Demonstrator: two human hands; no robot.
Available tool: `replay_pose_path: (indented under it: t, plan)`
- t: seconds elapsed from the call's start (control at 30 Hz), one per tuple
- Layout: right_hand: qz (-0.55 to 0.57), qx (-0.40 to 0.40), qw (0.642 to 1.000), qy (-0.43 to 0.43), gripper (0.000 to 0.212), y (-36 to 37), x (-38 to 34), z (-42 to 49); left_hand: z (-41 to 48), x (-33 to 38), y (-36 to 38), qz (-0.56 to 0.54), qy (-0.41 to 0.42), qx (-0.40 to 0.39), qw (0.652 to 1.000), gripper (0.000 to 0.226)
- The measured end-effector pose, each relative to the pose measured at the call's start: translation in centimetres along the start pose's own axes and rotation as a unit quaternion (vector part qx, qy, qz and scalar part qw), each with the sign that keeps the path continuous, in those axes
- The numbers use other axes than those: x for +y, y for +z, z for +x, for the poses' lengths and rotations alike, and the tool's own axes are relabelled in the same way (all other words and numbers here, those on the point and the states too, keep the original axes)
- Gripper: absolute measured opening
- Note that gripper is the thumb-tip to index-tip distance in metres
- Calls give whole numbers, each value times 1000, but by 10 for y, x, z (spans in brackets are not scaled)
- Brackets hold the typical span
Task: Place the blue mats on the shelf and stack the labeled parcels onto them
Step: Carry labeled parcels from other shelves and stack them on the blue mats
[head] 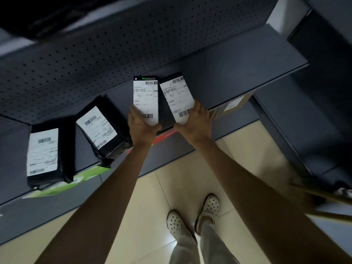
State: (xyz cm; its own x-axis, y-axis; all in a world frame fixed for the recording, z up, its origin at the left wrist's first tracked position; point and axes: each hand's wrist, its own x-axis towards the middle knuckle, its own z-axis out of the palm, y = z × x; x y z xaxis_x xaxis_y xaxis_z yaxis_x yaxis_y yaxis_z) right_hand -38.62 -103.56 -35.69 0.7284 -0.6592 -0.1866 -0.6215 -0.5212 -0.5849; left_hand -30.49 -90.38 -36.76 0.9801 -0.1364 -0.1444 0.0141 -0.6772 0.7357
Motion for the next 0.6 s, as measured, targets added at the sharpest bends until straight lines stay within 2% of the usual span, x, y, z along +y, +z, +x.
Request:
replay_pose_path:
  t: [0.13, 0.33, 0.47, 0.6]
  plan:
    - [37, 0, 999, 6, 104, -43, -11, -59, -57, 18, -36, -27, 36, 36, 998, 104]
    - [66, -35, 997, -22, 101, -116, -34, -150, -156, 45, -99, -68, 30, 66, 995, 110]
    - [73, -44, 990, -109, 99, -151, -51, -211, -219, 40, -137, 3, 104, 146, 984, 108]
    - [80, -43, 976, -197, 99, -185, -53, -255, -293, 35, -158, 62, 84, 221, 970, 113]
